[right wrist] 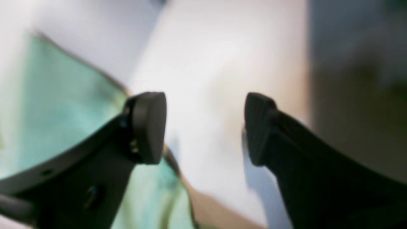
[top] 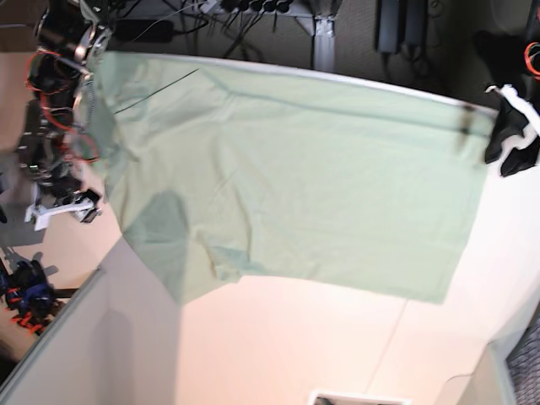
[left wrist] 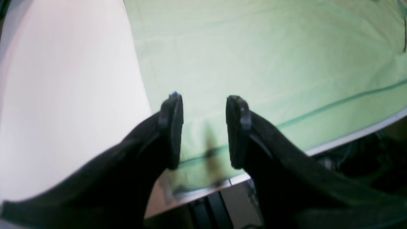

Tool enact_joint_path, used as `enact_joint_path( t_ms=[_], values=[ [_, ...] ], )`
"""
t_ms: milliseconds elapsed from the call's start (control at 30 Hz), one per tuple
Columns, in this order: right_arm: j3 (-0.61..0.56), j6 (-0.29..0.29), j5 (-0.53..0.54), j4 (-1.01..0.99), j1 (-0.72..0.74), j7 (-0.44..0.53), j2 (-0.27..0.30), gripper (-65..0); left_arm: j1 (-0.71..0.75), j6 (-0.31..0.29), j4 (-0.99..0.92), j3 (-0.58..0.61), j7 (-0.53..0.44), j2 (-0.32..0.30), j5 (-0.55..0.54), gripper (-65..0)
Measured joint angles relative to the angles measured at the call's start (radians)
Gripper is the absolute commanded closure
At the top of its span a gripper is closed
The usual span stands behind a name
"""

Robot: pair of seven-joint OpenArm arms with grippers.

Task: Fold the T-shirt properly
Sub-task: 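Reach both grippers to the shirt's opposite edge and grasp it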

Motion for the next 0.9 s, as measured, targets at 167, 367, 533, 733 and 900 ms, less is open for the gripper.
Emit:
enact_joint_path(
  t_ms=[167, 367, 533, 733, 900],
  values=[
    [-0.102, 0.003, -0.047, -0.134, 0.075, 0.086, -0.031, -38.2, -0.001, -0.002, 0.000, 0.000, -0.001, -0.001, 0.000, -26.3],
    [-0.106, 0.037, -0.044, -0.124, 0.071, 0.112, -0.075, -38.2, -0.006, -0.002, -0.005, 0.000, -0.003, -0.012, -0.001, -35.9],
    [-0.106, 0.070, -0.040, -0.114, 0.077, 0.116, -0.139, -38.2, -0.095, -0.005, -0.100, 0.000, -0.006, -0.027, 0.016, -35.9],
    [-0.106, 0.083, -0.035, -0.093, 0.077, 0.093, -0.183, -38.2, -0.278, 0.003, -0.272, 0.052, -0.006, -0.086, 0.012, -35.9],
    [-0.106, 0.088, -0.034, -0.090, 0.077, 0.087, -0.183, -38.2, -0.473, 0.000, -0.446, 0.182, -0.026, -0.097, 0.011, -35.9]
  ],
)
